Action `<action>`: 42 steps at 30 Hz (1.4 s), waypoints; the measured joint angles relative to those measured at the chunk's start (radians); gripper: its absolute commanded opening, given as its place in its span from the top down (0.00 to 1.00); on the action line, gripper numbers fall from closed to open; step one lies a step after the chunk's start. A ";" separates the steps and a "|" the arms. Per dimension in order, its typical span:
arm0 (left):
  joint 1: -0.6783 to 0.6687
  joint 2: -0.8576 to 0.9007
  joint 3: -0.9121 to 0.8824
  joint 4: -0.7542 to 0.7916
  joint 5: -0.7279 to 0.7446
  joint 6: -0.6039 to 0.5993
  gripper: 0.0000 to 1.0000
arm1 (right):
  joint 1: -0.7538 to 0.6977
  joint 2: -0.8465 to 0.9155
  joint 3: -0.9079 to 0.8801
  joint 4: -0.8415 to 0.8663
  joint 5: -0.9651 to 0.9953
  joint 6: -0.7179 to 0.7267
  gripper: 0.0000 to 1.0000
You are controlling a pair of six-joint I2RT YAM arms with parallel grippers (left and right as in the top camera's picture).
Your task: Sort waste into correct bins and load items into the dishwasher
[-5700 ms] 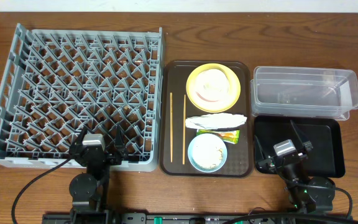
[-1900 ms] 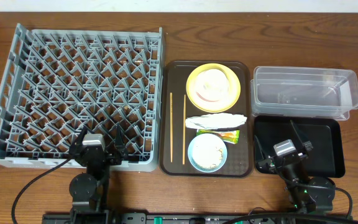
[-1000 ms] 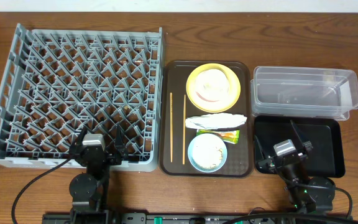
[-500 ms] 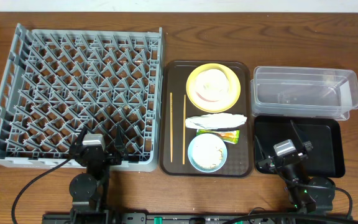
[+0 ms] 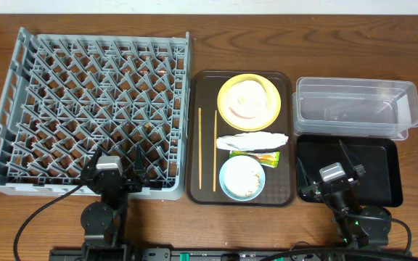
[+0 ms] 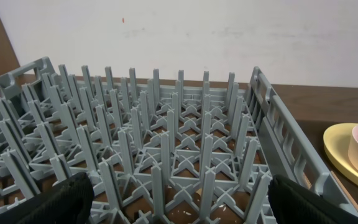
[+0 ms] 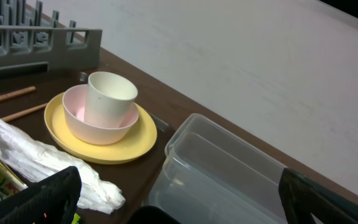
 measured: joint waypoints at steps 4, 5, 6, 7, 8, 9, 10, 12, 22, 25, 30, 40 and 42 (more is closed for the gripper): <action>0.000 0.000 0.000 0.013 -0.004 0.000 0.07 | 0.000 0.000 0.000 0.000 0.000 0.000 0.01; 0.000 0.000 -0.001 0.022 -0.003 -0.002 0.07 | 0.000 0.000 0.000 0.000 0.000 0.000 0.01; 0.000 0.000 0.000 0.032 0.005 -0.008 0.07 | 0.000 0.000 0.000 0.000 0.000 0.000 0.01; 0.000 0.000 0.004 0.031 0.016 -0.018 0.07 | 0.000 0.000 0.000 0.000 0.000 0.000 0.01; 0.000 0.000 0.014 0.021 0.027 -0.031 0.07 | 0.000 0.000 0.000 0.000 0.000 0.000 0.01; 0.000 0.001 0.037 -0.013 0.046 -0.041 0.07 | 0.000 0.000 0.000 0.000 0.000 0.000 0.01; 0.000 0.002 0.065 -0.046 0.058 -0.051 0.07 | 0.000 0.000 0.000 0.000 0.000 0.000 0.01; 0.000 0.017 0.154 -0.133 0.081 -0.064 0.07 | 0.000 0.000 0.000 0.000 0.000 0.000 0.01; 0.000 0.388 0.847 -0.674 0.202 -0.087 0.07 | 0.000 0.001 0.000 -0.001 0.000 0.000 0.01; 0.000 0.586 1.080 -0.903 0.253 -0.089 0.07 | 0.000 0.001 0.000 0.000 0.000 0.000 0.01; 0.000 0.880 1.381 -1.070 0.290 -0.090 0.07 | 0.000 0.002 0.000 0.000 0.000 0.000 0.01; 0.000 1.120 1.439 -1.117 0.368 -0.090 0.07 | 0.000 0.002 0.000 0.000 0.000 0.000 0.01; 0.000 1.150 1.439 -1.122 0.372 -0.090 0.18 | 0.000 0.002 0.000 0.000 0.000 0.000 0.01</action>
